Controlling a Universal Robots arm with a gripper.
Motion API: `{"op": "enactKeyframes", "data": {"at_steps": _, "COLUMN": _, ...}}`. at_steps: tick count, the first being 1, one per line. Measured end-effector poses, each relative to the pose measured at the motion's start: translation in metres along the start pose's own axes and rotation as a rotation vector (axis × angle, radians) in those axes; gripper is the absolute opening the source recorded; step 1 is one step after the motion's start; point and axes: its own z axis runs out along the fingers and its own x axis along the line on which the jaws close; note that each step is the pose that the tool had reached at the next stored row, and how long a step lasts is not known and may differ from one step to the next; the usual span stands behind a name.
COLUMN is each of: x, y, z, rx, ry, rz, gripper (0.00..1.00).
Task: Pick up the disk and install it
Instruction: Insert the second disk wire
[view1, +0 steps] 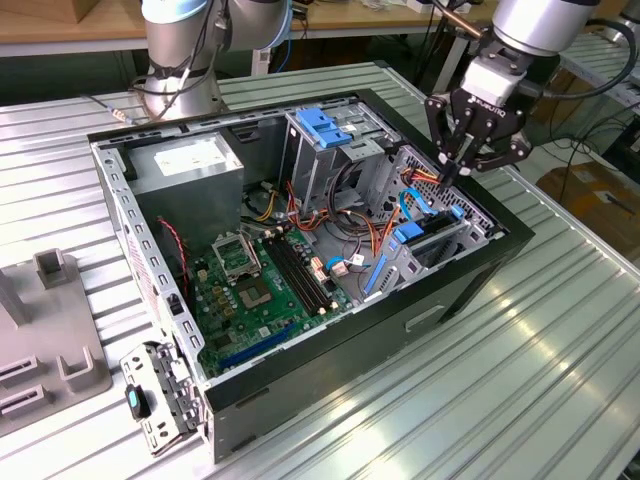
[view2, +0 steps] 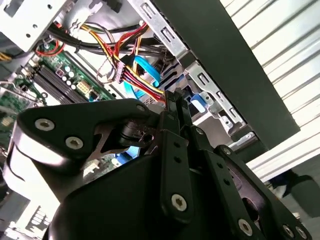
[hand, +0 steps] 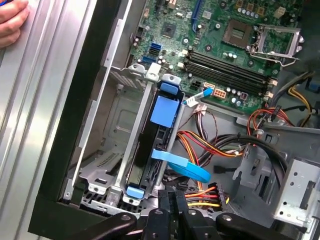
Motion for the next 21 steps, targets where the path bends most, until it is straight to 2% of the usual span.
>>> {"op": "enactKeyframes", "data": {"at_steps": 1, "x": 0.0, "y": 0.0, "z": 0.0006, "rx": -0.0003, "ry": 0.0006, "rz": 0.027, "gripper": 0.16}}
{"op": "enactKeyframes", "data": {"at_steps": 5, "x": 0.0, "y": 0.0, "z": 0.0019, "rx": -0.001, "ry": 0.002, "rz": 0.09, "gripper": 0.16}}
{"op": "enactKeyframes", "data": {"at_steps": 7, "x": 0.0, "y": 0.0, "z": 0.0029, "rx": -0.0016, "ry": 0.0033, "rz": 0.143, "gripper": 0.16}}
{"op": "enactKeyframes", "data": {"at_steps": 11, "x": 0.0, "y": 0.0001, "z": 0.0034, "rx": -0.0023, "ry": 0.0046, "rz": 0.198, "gripper": 0.16}}
{"op": "enactKeyframes", "data": {"at_steps": 21, "x": -0.0001, "y": 0.0002, "z": 0.0035, "rx": -0.0022, "ry": 0.0044, "rz": 0.198, "gripper": 0.16}}
